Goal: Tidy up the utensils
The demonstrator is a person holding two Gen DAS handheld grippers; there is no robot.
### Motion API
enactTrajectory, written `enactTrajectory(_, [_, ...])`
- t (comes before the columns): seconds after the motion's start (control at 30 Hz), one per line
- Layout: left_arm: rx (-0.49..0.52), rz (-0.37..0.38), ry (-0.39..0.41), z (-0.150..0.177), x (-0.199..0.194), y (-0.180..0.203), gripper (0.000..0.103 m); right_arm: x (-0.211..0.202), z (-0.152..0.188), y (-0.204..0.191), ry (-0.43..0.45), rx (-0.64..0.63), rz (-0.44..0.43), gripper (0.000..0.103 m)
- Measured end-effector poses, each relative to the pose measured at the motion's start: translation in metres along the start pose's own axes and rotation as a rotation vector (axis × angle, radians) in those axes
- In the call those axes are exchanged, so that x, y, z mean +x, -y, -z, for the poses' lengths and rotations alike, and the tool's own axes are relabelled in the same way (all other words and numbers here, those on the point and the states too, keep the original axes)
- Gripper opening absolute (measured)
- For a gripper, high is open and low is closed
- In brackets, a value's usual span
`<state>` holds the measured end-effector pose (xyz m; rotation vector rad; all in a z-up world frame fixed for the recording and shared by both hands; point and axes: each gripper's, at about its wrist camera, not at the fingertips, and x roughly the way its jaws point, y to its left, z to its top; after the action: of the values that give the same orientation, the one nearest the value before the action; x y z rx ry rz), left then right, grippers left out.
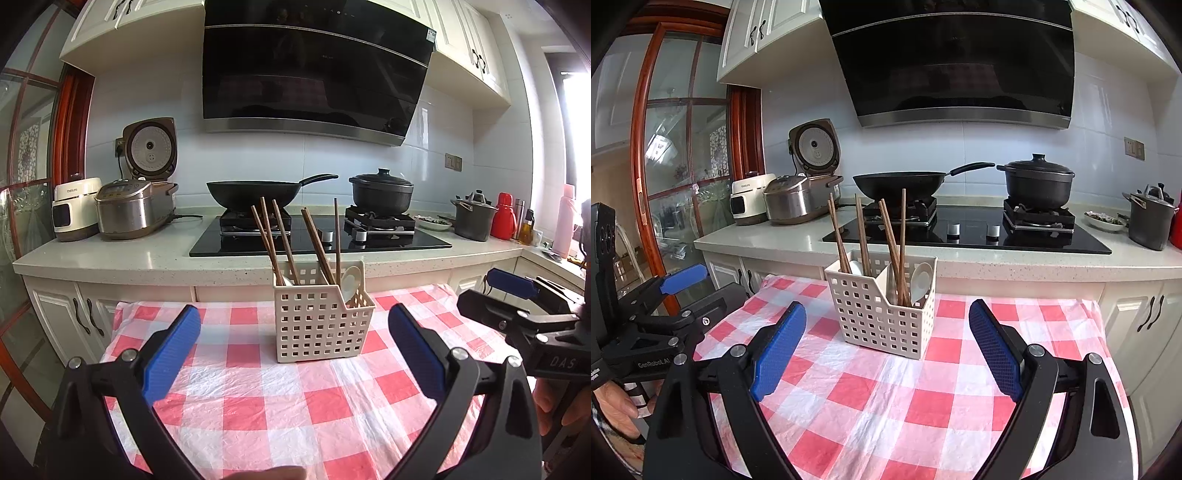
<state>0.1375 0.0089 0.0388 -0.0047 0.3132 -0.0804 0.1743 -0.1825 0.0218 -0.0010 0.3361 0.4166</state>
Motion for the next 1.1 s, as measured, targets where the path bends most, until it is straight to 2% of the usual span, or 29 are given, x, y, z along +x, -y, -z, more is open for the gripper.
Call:
enactTrajectory(0.33, [-0.005,0.023,-0.003,0.0004,-0.0023,-0.0006,0.098,0.0023,0.0024,0.0024,-0.006,0.004,0.003,0.084])
enactTrajectory(1.1, [0.001,0.024,-0.010,0.0019,-0.0008,-0.0002,0.098,0.0015,0.0031,0.0057,-0.005,0.015,0.000,0.084])
